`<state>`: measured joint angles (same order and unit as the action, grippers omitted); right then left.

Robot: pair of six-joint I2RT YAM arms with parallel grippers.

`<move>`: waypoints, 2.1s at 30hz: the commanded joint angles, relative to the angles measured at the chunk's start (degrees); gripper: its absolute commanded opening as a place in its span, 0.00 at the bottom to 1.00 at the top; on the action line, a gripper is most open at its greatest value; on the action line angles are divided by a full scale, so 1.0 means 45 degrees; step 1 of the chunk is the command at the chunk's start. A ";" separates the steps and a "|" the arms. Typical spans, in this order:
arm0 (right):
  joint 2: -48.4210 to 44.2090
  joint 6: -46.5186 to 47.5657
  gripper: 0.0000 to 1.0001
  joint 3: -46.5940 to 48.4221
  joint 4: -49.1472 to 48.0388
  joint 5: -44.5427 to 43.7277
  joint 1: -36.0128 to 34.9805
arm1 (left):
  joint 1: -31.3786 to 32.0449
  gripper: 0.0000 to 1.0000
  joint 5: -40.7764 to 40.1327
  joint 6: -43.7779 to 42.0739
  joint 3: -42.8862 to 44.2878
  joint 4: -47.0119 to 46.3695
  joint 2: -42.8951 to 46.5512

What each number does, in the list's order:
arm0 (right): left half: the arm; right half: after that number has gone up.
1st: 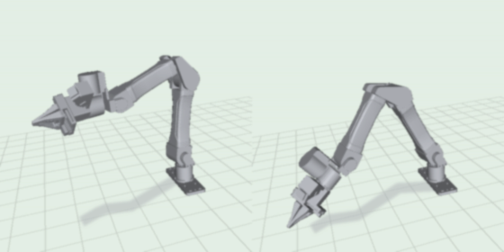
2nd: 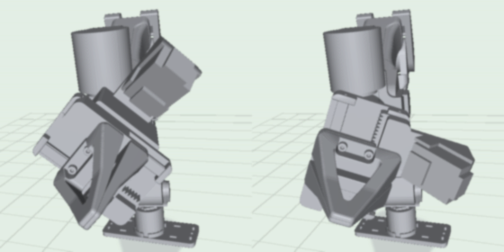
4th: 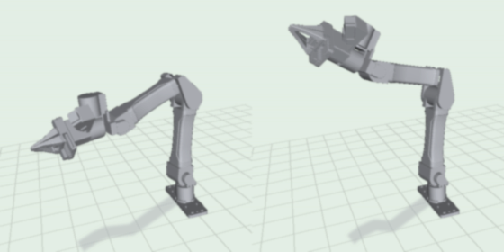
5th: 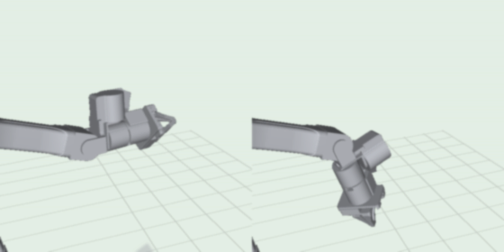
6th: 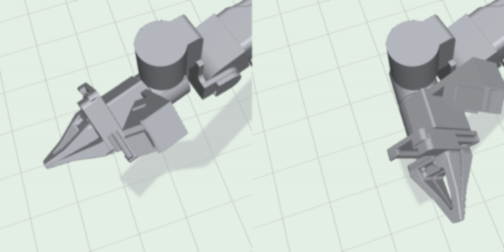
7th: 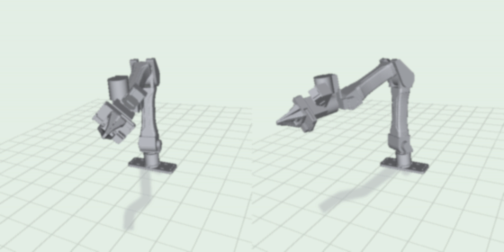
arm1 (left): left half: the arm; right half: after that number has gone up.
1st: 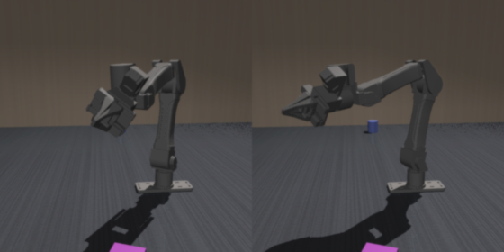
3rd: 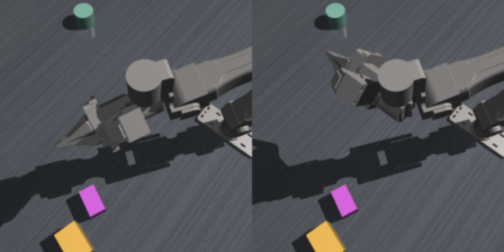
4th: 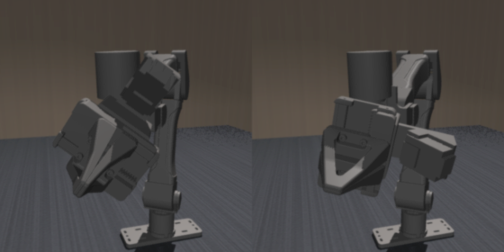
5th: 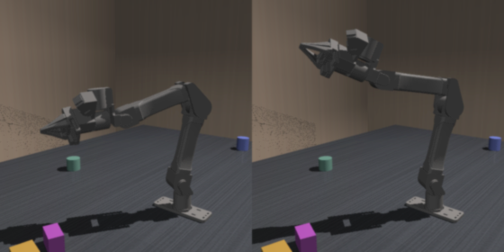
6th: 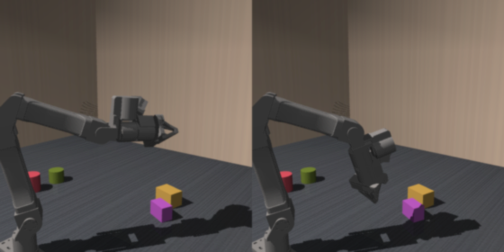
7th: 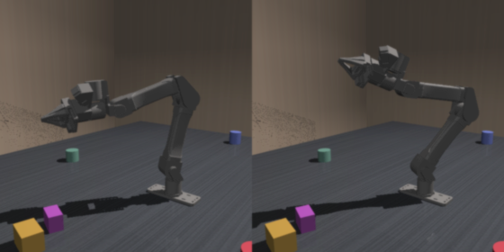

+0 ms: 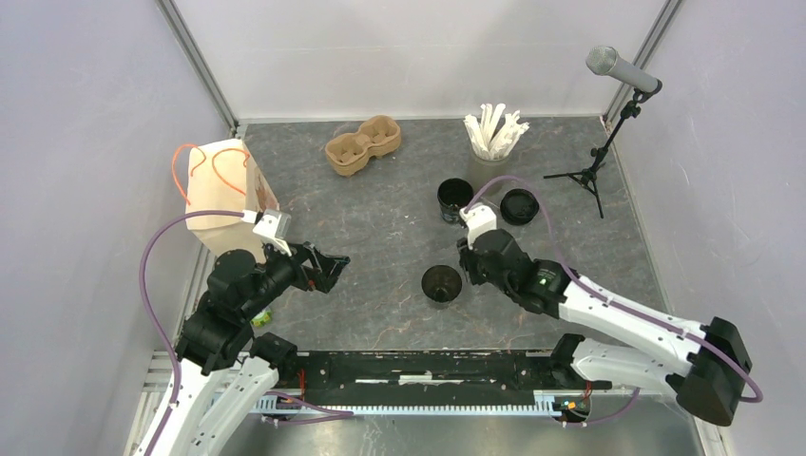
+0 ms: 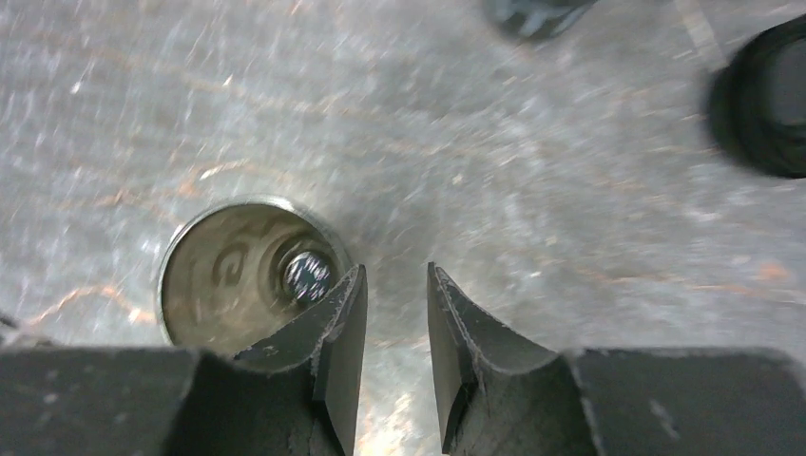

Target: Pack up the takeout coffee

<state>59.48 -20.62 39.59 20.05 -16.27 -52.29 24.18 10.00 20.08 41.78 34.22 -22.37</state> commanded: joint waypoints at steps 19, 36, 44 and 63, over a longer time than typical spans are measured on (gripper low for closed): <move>0.3577 0.0083 0.28 0.1817 -0.2507 -0.3522 0.7743 | 0.0024 1.00 0.0404 0.0260 0.0005 -0.0200 0.0225; 0.5632 -0.2232 0.23 0.1872 -0.4250 -0.1402 0.9913 | 0.0025 1.00 0.0630 0.0242 -0.0017 -0.0260 0.0271; 0.6311 -0.1922 0.24 0.1761 -0.5199 -0.0689 1.0134 | 0.0019 1.00 0.0631 0.0248 -0.0025 -0.0260 0.0128; 0.6836 -0.1486 0.22 0.1474 -0.5495 -0.0631 1.0440 | 0.0011 1.00 0.0559 0.0265 -0.0025 -0.0260 0.0069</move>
<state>89.45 -27.97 46.96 -2.76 -19.27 -5.82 24.21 11.27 20.08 41.78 34.20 -21.76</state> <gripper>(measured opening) 0.221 0.997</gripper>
